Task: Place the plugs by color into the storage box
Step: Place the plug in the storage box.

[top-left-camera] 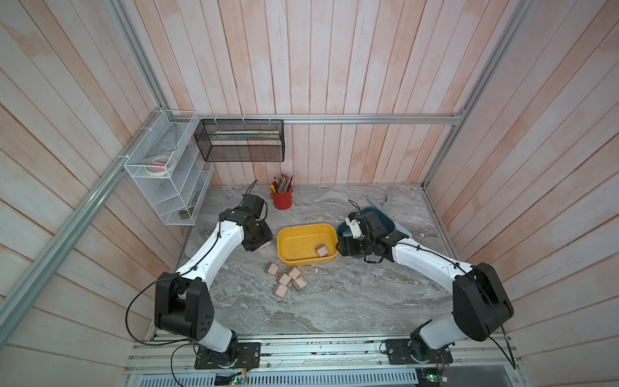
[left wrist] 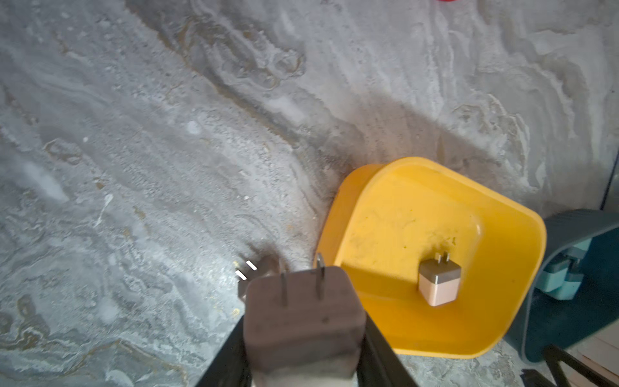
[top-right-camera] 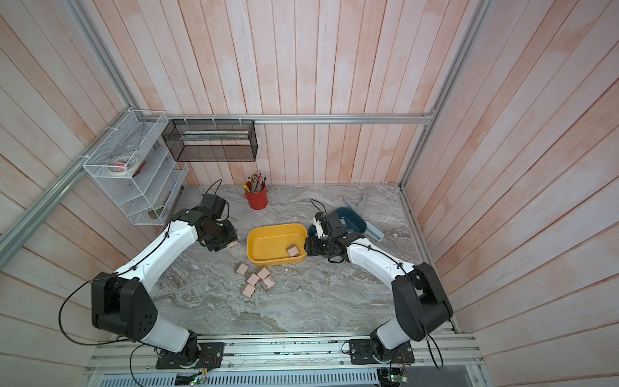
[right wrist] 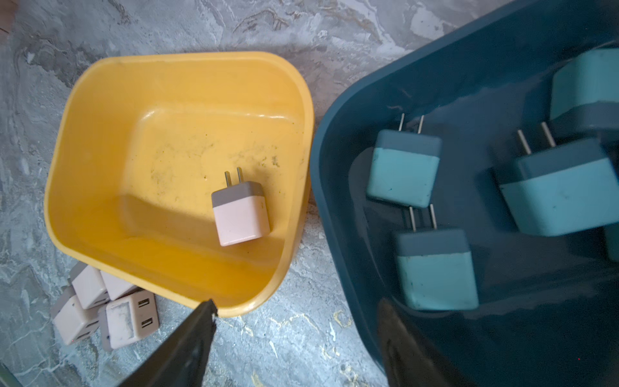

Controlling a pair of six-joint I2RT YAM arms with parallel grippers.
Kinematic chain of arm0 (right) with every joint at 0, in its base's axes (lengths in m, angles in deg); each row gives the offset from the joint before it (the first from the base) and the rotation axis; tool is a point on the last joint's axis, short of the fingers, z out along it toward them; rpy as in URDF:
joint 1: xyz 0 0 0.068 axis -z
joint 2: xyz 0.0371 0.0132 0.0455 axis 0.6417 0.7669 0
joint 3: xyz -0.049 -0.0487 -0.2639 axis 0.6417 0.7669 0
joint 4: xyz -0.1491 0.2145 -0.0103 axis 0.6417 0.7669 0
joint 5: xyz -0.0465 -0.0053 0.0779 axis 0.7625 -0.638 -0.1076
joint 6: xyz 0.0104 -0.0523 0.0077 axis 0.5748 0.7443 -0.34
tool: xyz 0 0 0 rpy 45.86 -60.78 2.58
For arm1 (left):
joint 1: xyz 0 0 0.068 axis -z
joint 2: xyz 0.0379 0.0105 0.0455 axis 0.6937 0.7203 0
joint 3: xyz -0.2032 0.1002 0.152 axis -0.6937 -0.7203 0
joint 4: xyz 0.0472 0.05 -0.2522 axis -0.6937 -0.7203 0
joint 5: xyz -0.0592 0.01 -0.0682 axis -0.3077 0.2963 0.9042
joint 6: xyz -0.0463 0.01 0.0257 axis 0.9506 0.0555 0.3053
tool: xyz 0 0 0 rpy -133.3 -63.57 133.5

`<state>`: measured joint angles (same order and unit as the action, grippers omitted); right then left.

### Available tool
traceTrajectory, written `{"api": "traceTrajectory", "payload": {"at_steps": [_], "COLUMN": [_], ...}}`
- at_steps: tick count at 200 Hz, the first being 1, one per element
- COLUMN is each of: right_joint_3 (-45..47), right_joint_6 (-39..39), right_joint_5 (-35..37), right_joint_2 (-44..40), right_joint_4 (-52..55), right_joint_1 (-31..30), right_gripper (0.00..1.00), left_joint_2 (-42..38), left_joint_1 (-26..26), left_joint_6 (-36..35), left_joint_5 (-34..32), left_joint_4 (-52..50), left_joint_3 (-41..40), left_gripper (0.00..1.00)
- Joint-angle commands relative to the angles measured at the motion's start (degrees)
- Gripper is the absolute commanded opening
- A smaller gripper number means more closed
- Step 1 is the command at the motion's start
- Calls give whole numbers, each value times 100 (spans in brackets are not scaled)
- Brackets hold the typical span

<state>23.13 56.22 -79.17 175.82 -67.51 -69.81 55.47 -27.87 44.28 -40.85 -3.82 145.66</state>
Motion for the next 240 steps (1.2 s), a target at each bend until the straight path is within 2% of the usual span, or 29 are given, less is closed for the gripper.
{"api": "traceTrajectory", "payload": {"at_steps": [1,41,73,172,240], "right_joint_3": [72,-139,-165,-255,-167], "right_joint_6": [-69,0,-176,-247,-233], "right_joint_5": [-371,-696,-918,-934,-784], "right_joint_2": [-28,357,499,549,412], "right_joint_4": [-178,-172,-301,-98,-178], "right_joint_1": [160,214,213,203,203], "right_gripper": [79,79,79,79,78], "left_joint_2": [334,908,1555,2863,3060], "left_joint_1": [332,779,1025,1093,1125], "left_joint_6": [60,335,228,148,200], "left_joint_5": [-48,61,45,284,268], "left_joint_4": [18,462,785,1273,943], "left_joint_3": [327,554,819,997,1162], "left_gripper": [45,45,45,45,52]}}
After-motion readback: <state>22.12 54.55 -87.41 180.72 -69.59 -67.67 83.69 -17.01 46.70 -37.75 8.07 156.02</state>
